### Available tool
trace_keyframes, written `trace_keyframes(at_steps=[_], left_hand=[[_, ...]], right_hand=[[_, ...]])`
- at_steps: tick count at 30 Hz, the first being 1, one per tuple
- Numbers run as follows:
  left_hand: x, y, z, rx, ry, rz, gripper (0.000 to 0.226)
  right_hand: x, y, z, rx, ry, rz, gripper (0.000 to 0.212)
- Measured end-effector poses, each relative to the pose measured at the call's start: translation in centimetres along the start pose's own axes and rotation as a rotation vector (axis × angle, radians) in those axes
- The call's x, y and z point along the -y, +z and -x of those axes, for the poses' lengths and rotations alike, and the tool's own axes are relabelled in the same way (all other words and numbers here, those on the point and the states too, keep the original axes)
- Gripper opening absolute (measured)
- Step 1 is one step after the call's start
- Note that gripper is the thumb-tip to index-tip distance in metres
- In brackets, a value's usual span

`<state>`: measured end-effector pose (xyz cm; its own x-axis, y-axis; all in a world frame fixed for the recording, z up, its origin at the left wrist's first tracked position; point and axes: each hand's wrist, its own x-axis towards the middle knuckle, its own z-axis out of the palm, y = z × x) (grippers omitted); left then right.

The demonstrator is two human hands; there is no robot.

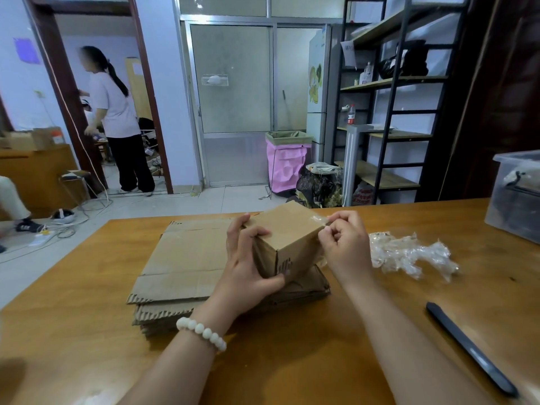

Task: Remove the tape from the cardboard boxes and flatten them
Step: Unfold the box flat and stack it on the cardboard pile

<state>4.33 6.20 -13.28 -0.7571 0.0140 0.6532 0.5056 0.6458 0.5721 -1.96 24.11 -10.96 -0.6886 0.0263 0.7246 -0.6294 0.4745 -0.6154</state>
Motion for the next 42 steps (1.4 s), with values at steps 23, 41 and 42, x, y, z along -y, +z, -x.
trace_keyframes(at_steps=[23,41,42], left_hand=[[0.3,0.0,-0.2,-0.089,-0.081,0.090,0.069],[0.2,-0.4,-0.8,-0.198,-0.214,0.218,0.071],[0.2,-0.4,-0.8,-0.205,-0.216,0.220,0.071]], right_hand=[[1.2,-1.1,-1.0,-0.073,0.880,-0.974,0.021],[1.6,-1.9,1.1,0.291,0.184,-0.482,0.031],[1.6,-2.0,1.0,0.237,0.198,-0.494,0.031]])
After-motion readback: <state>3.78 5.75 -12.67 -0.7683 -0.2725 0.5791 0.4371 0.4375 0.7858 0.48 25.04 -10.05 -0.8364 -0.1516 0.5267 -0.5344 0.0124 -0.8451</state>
